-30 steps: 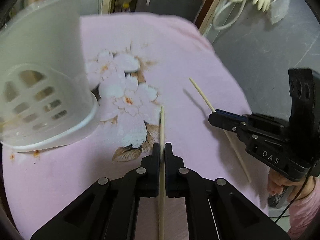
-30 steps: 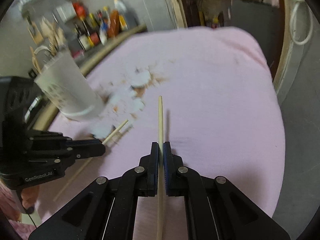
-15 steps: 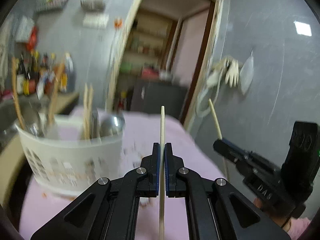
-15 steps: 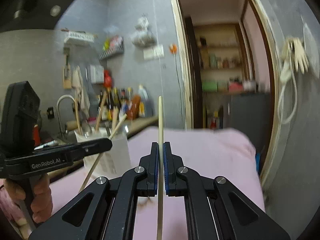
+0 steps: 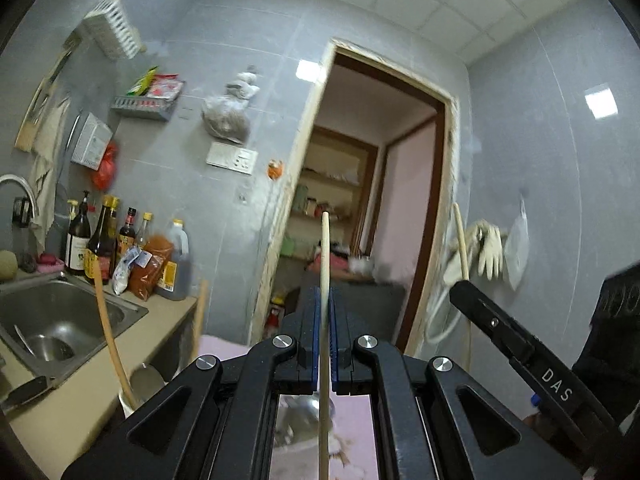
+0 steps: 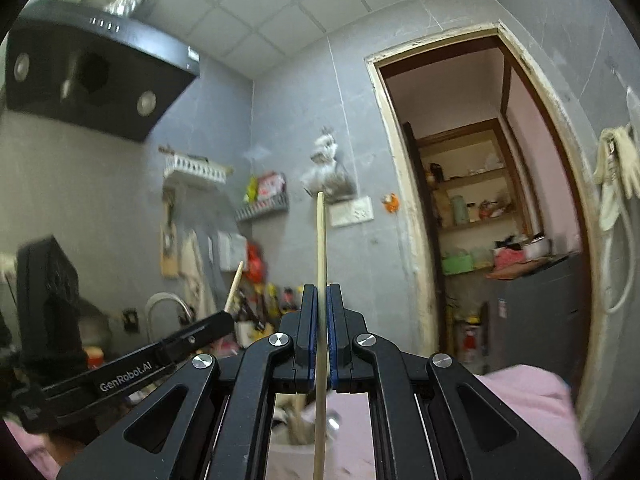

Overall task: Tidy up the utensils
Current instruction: 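Lift both held chopsticks upright and carry them over the white caddy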

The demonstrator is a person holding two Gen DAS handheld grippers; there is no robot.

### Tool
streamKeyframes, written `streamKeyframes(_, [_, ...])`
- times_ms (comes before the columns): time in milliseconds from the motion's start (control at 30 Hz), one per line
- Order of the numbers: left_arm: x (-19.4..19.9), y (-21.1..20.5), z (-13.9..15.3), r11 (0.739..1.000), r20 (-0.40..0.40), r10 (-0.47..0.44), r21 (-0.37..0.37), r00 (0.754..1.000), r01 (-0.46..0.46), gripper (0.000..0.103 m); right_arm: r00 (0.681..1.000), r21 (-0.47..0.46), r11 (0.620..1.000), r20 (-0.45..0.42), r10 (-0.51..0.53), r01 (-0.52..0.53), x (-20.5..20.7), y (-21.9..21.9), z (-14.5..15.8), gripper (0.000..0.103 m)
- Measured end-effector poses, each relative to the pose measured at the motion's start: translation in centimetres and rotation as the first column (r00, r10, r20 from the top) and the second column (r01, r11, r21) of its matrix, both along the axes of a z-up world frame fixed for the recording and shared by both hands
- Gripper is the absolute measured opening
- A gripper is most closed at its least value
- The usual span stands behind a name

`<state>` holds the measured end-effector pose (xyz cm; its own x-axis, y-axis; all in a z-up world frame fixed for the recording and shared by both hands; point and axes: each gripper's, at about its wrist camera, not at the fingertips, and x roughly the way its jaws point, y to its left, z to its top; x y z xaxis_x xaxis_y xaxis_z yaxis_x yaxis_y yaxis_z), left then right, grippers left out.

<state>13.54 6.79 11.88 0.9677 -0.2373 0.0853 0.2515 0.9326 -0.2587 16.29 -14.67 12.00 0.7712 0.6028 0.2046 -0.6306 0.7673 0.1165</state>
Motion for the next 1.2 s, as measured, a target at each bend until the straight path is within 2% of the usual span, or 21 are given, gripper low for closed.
streamKeyframes(100, [1.4,3.8,0.8,0.995,0.004,0.026,-0.095,1.0,-0.025,0.002,0.999,0.058,0.998,0.025,0.027,-0.028,1.0,1.2,-0.1,0.003])
streamKeyframes(200, [2.6,6.9,1.0,0.986,0.017,0.068,-0.156,0.998,-0.064,0.002,0.998,0.097,0.994,0.035,0.042,-0.046,1.9,2.2,0.0,0.003])
streamKeyframes(500, [5.1,11.0,-0.6,0.956,0.016,0.214,-0.209,0.977,-0.206,0.002,0.999,0.132,0.991,0.051,-0.016,0.009,4.0,5.1,-1.7,0.003])
streamKeyframes(667, [5.2,11.0,-2.1,0.937,0.03,0.298,-0.201,0.954,-0.286,0.002,0.996,0.091,0.993,0.052,-0.075,0.07,4.6,5.4,-3.4,0.003])
streamKeyframes(800, [5.4,10.4,-2.8,0.933,0.023,0.325,-0.173,0.946,-0.316,0.002,0.997,0.066,0.995,0.032,-0.075,0.073,5.2,5.7,-4.3,0.003])
streamKeyframes(967, [5.6,9.9,-3.5,0.935,0.017,0.329,-0.147,0.944,-0.323,0.002,0.997,0.062,0.995,0.016,-0.074,0.073,5.8,5.9,-4.6,0.003])
streamKeyframes(1200, [6.4,8.7,-4.7,0.955,-0.014,0.28,-0.092,0.96,-0.281,0.002,0.998,0.048,0.997,-0.033,-0.054,0.056,6.4,6.3,-5.3,0.003])
